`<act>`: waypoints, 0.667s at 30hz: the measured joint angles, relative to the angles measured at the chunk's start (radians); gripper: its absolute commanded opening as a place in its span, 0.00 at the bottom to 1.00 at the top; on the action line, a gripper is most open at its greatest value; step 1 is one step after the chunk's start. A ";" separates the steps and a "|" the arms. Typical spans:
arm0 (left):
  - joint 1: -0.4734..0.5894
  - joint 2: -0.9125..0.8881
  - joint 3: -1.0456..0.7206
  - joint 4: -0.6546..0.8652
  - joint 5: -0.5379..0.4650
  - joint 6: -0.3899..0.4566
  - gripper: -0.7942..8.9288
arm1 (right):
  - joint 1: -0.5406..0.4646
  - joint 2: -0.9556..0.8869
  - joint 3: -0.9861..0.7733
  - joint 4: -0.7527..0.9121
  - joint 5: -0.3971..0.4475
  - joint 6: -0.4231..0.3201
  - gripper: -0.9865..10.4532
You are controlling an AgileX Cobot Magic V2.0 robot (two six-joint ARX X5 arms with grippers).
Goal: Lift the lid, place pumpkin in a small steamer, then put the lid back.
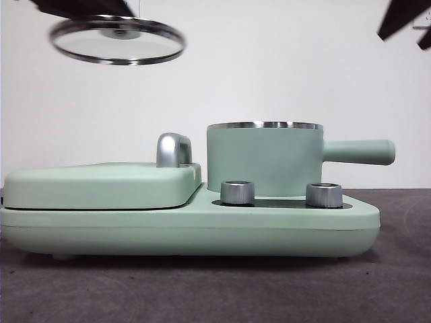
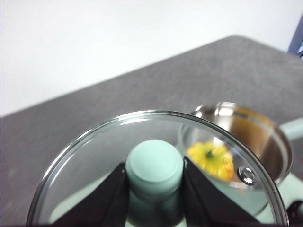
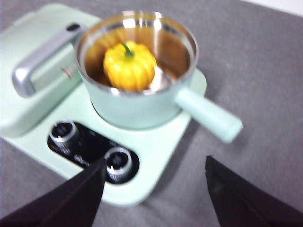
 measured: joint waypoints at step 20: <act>-0.160 0.419 0.153 0.277 0.000 0.027 0.09 | 0.000 -0.028 -0.017 -0.105 0.019 0.014 0.37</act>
